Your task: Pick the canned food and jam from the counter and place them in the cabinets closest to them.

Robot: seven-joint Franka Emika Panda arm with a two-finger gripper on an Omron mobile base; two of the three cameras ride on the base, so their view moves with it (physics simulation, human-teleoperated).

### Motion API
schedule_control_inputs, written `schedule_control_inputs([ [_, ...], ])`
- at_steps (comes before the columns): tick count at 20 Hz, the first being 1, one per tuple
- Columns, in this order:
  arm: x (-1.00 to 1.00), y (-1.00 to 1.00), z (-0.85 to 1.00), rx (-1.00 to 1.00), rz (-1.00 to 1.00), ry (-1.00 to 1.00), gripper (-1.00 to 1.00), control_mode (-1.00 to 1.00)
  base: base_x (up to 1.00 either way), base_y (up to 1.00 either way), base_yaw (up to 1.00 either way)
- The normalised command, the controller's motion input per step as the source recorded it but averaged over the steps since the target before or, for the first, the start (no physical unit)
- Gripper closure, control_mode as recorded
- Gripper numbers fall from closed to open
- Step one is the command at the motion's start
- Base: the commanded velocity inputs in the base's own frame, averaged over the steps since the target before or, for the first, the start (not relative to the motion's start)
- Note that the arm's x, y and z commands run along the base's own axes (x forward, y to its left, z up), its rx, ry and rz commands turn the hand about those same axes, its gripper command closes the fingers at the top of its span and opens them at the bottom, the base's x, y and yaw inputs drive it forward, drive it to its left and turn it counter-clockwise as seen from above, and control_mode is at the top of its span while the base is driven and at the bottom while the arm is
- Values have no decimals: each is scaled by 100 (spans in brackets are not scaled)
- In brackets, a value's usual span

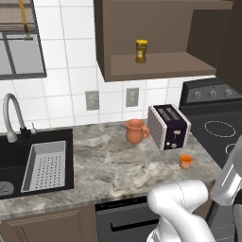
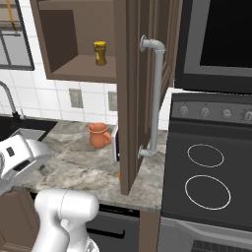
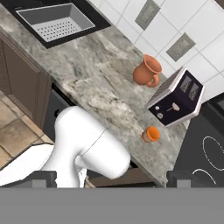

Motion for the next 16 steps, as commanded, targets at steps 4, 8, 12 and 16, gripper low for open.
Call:
schedule_control_inputs([
  [4,0,-8,-24,0,0,0,-100,-100,0,0,0],
  [8,0,-12,-22,0,-1,0,-100,-100,0,0,0],
  [12,0,-17,-22,0,-3,0,-100,-100,0,0,0],
  [16,2,-18,-24,0,-5,0,-100,-100,0,0,0],
])
